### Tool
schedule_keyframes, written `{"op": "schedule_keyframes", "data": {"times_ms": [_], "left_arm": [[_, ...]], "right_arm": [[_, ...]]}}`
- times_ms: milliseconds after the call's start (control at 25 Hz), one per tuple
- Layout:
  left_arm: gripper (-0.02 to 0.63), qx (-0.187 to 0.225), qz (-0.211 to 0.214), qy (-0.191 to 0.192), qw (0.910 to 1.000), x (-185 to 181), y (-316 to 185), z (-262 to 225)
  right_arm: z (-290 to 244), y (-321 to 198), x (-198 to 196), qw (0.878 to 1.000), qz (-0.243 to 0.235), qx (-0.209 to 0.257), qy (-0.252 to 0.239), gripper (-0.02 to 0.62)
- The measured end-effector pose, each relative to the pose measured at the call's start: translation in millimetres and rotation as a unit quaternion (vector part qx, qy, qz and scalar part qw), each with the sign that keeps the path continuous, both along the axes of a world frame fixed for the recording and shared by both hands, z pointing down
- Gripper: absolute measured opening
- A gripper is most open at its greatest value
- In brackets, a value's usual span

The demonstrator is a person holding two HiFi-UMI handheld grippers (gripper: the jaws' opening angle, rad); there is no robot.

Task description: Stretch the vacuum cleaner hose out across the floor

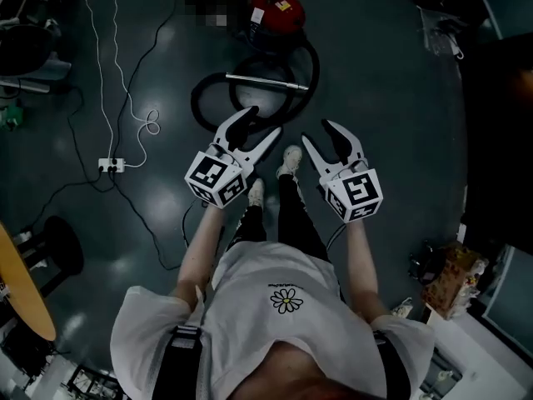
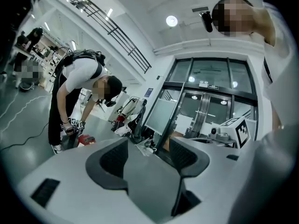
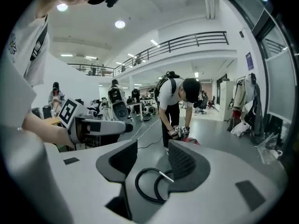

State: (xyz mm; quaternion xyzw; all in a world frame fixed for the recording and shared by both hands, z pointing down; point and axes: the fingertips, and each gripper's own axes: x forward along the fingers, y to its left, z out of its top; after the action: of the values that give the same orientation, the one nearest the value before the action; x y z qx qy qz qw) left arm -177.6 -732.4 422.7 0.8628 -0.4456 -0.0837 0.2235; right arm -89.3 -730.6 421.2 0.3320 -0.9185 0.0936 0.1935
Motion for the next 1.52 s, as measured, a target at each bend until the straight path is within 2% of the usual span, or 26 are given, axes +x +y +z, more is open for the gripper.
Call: {"op": "schedule_keyframes", "data": {"times_ms": [280,440,560,680,880,1000,1160,1280,1360,1400,1440,1480,1520], "left_arm": [[0.275,-0.013,-0.036,-0.057,0.9977,-12.3,-111.3,39.1],[0.275,-0.017,-0.061,-0.085,0.9944,-27.3,-191.8,68.0],[0.275,-0.034,-0.055,-0.104,0.9924,-38.8,-245.9,117.0],[0.275,-0.054,-0.043,-0.118,0.9906,-59.2,-293.5,201.7],[0.275,-0.077,-0.04,-0.121,0.9889,-93.9,-339.4,396.3],[0.275,-0.097,-0.033,-0.124,0.987,-105.1,-346.7,507.1],[0.275,-0.119,-0.018,-0.138,0.9831,-111.3,-346.3,620.4],[0.275,-0.132,-0.019,-0.141,0.9809,-116.2,-342.7,666.8],[0.275,-0.139,-0.023,-0.144,0.9796,-119.6,-337.6,680.3],[0.275,-0.142,-0.024,-0.148,0.9784,-121.3,-333.7,681.2],[0.275,-0.146,-0.025,-0.154,0.9769,-123.8,-328.9,677.7],[0.275,-0.15,-0.026,-0.161,0.9752,-127.5,-323.2,669.3],[0.275,-0.154,-0.029,-0.167,0.9734,-132.1,-317.0,655.9]], "right_arm": [[60.6,-119.9,-34.3,0.996,-0.074,-0.025,0.035,0.199],[110.4,-198.1,-51.7,0.988,-0.127,-0.022,0.089,0.199],[181.2,-251.7,-61.7,0.978,-0.156,-0.033,0.134,0.199],[294.6,-300.7,-74.7,0.963,-0.185,-0.049,0.189,0.199],[544.7,-342.5,-92.4,0.919,-0.259,-0.068,0.289,0.2],[687.6,-355.6,-89.5,0.891,-0.278,-0.094,0.346,0.199],[831.9,-374.6,-82.7,0.855,-0.291,-0.099,0.419,0.199],[901.6,-386.0,-74.0,0.824,-0.283,-0.091,0.482,0.199],[931.3,-396.5,-56.0,0.791,-0.254,-0.075,0.552,0.198],[935.9,-398.6,-46.7,0.772,-0.244,-0.069,0.583,0.165],[932.1,-397.7,-41.8,0.76,-0.241,-0.066,0.6,0.14],[920.1,-394.8,-41.5,0.758,-0.24,-0.063,0.603,0.14],[900.9,-390.9,-43.8,0.761,-0.24,-0.058,0.6,0.14]]}}
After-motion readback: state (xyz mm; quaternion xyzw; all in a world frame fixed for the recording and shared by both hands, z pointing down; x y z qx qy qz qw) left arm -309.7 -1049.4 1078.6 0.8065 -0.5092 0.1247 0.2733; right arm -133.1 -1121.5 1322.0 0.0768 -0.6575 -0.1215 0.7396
